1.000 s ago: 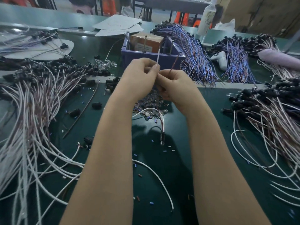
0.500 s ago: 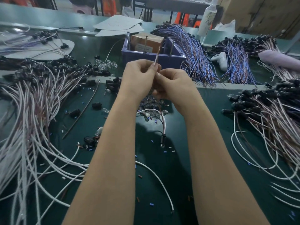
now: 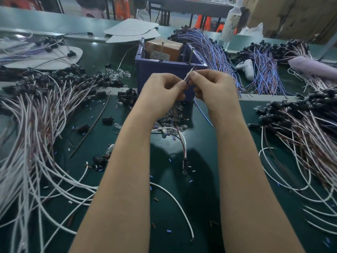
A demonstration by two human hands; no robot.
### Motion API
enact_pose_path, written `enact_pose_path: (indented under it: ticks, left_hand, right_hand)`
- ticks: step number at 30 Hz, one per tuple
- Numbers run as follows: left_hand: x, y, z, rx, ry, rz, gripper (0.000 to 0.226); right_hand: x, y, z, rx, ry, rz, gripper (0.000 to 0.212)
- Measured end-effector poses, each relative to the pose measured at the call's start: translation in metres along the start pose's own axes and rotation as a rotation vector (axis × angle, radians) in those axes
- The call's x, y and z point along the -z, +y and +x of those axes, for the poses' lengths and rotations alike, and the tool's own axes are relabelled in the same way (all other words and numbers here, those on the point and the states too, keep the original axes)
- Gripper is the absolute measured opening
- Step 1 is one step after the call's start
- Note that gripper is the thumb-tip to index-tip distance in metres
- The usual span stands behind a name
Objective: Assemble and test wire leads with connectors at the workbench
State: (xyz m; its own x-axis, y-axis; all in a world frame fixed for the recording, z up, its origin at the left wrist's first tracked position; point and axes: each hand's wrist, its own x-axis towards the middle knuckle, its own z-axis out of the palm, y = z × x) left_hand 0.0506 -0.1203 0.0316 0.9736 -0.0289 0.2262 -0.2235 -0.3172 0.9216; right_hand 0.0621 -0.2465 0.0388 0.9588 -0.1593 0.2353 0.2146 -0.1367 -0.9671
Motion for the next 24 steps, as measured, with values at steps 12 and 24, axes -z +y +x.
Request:
enact_pose_path:
  ticks: [12, 24]
  left_hand:
    - [0.007, -0.005, 0.000, 0.038, -0.100, 0.204, 0.024]
    - [0.005, -0.013, 0.003, 0.091, 0.187, -0.054, 0.025]
  right_hand:
    - [-0.002, 0.022, 0.005, -0.237, 0.235, 0.382, 0.018]
    - [-0.020, 0.023, -0.013, -0.155, -0.470, -0.181, 0.016]
